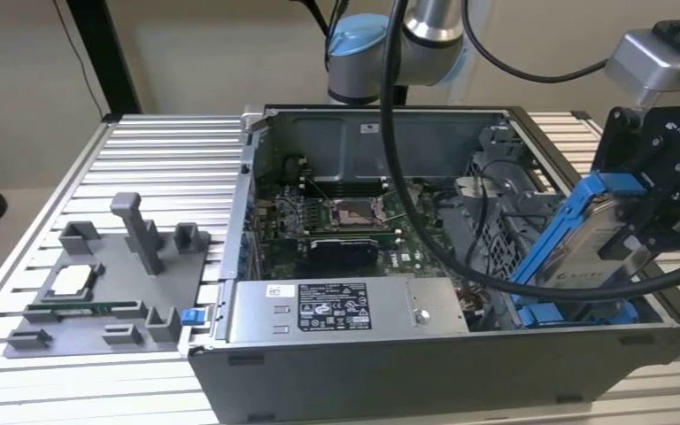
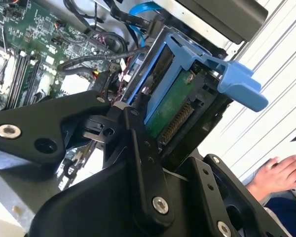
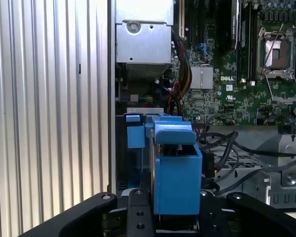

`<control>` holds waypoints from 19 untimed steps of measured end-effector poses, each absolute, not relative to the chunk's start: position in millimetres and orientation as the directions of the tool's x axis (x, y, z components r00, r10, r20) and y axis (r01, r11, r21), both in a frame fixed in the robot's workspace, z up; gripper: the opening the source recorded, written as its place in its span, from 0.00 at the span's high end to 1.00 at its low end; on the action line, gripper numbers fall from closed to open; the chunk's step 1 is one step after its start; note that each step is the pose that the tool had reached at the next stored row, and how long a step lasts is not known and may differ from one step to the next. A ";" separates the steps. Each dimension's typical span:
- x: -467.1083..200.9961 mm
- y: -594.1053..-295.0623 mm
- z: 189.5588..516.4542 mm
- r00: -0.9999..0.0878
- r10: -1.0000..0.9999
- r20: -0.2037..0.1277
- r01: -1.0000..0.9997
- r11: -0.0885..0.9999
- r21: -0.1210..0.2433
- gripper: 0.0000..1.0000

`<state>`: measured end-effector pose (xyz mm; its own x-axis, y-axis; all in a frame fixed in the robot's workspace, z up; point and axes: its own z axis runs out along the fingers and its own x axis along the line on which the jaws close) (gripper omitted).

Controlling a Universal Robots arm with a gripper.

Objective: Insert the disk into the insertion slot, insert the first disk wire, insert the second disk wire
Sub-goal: 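Insert the disk into the insertion slot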

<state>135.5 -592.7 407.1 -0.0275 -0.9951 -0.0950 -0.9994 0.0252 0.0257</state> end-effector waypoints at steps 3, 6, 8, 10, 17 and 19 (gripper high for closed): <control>135.9 -592.3 404.7 -0.027 -0.995 -0.095 -0.999 0.025 0.026 1.00; 136.9 -592.2 403.3 -0.026 -0.995 -0.095 -0.999 0.023 0.026 1.00; 137.1 -592.1 401.6 -0.025 -0.995 -0.095 -0.999 0.023 0.026 1.00; 137.2 -591.8 398.9 -0.025 -0.995 -0.095 -0.999 0.023 0.026 1.00; 137.2 -591.3 386.2 -0.025 -0.995 -0.098 -0.999 0.023 0.026 1.00; 137.2 -591.3 382.6 -0.025 -0.995 -0.098 -0.999 0.022 0.026 1.00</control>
